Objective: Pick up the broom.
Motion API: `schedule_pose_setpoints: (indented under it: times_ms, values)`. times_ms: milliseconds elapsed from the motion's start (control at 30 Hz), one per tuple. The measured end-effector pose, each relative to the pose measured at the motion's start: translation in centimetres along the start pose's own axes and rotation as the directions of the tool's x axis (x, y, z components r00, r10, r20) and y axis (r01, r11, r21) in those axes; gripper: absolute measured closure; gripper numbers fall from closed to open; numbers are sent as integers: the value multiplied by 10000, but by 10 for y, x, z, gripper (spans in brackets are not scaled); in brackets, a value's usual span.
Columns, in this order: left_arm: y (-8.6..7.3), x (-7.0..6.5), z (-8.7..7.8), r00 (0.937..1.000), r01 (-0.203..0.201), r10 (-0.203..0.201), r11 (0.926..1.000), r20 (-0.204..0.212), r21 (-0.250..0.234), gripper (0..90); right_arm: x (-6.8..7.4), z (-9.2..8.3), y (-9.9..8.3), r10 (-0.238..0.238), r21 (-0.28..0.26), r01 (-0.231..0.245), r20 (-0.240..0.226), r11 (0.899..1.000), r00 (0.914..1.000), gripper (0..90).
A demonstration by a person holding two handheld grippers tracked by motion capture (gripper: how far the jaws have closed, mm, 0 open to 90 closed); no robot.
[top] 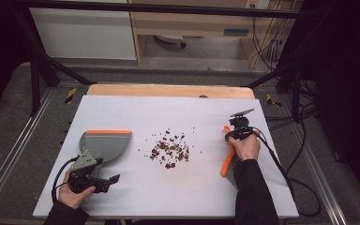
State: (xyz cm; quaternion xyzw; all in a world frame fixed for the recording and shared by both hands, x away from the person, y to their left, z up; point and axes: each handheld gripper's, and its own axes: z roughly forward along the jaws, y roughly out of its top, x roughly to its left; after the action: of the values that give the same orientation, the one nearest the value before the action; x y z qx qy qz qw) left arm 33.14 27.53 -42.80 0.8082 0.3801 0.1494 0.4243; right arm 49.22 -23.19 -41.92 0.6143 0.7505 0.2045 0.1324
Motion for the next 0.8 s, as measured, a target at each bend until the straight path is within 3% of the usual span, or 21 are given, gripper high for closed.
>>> schedule_pose_setpoints:
  times_ms: [233, 500, 800]
  values:
    - [0, 0, 0, 10000, -6, 6, 10000, -10, -2, 47, 1, -16, -5, -132, -713, 129, -37, 9974, 9999, 666]
    - [0, -1, 0, 10000, -18, 18, 10000, -13, 1, 48, 2, -36, -14, -231, -1647, 188, -243, 9862, 9994, 666]
    - [1, -2, 0, 10000, -29, 29, 10000, 4, -10, 49, -1, -61, -26, -351, -2713, 202, -502, 9623, 9981, 667]
